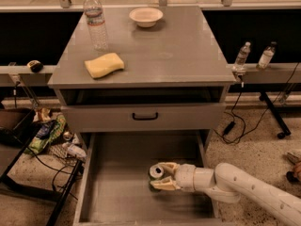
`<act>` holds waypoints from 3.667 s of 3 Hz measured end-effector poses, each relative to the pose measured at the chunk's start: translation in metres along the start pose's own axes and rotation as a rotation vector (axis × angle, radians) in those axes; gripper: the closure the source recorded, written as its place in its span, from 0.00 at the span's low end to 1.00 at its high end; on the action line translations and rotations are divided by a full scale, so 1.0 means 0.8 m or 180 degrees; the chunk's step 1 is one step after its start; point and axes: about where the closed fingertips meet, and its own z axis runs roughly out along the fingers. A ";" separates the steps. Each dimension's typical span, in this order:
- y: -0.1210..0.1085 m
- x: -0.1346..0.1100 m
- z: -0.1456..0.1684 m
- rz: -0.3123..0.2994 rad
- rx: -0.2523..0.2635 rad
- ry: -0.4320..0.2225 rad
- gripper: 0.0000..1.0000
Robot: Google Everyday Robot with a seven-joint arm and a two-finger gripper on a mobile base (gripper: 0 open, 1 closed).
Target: Pick green can from middle drawer and place on counter
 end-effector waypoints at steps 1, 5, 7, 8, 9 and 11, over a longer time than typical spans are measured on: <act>0.034 -0.078 -0.057 0.0130 -0.0103 -0.0088 1.00; -0.032 -0.575 -0.278 -0.0039 0.0396 0.0047 1.00; -0.164 -0.684 -0.265 -0.0217 0.1204 -0.0089 1.00; -0.238 -0.667 -0.253 -0.0226 0.1587 -0.0211 1.00; -0.314 -0.608 -0.220 -0.0070 0.1769 -0.0265 1.00; -0.368 -0.518 -0.139 0.0242 0.1568 -0.0131 0.81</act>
Offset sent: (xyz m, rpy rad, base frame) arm -0.0845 -0.0809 0.4277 -0.0920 -0.0111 0.0392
